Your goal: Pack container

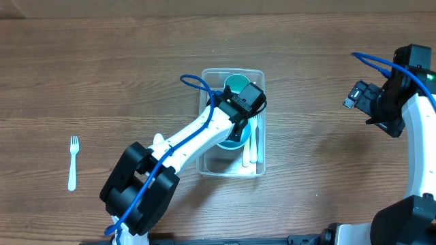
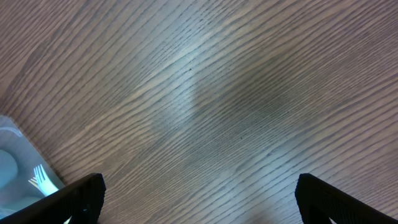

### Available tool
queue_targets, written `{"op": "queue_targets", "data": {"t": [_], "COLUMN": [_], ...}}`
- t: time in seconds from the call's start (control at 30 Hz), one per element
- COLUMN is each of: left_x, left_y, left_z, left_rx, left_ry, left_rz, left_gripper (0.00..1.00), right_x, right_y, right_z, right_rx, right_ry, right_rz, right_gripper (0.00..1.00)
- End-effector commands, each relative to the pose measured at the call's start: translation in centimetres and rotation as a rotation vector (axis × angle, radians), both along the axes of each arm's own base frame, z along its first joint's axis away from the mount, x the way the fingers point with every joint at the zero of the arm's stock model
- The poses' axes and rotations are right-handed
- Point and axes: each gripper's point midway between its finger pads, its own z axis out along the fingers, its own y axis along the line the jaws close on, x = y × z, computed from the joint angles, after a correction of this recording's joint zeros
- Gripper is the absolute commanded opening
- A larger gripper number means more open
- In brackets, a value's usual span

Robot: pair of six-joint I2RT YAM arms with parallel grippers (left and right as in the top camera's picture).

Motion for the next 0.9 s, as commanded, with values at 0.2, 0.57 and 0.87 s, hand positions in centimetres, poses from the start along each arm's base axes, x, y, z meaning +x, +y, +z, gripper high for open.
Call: {"op": "queue_targets", "data": {"t": [0.2,0.57,0.87], "left_x": [0.3,0.4,0.7], "left_y": [1.8,4.1,3.9], "left_z": [-0.1,0.4,1.0], "left_rx": [0.097,0.181,0.154], "left_ry": [-0.02,-0.028,-0.038], "left_rz": [-0.003,0.038,0.055], "left_gripper": [0.04,0.04,0.04], "right_x": [0.3,0.3,0.3], "right_y": [-0.1,-0.1,-0.1], "right_z": [1.7,1.7,1.7], "right_rx": [-0.014,-0.015,-0.014], "right_ry": [-0.056,-0.055,-0.055], "right_rz": [0.0,-0.001,0.0], "right_gripper": [1.0,1.0,1.0]}}
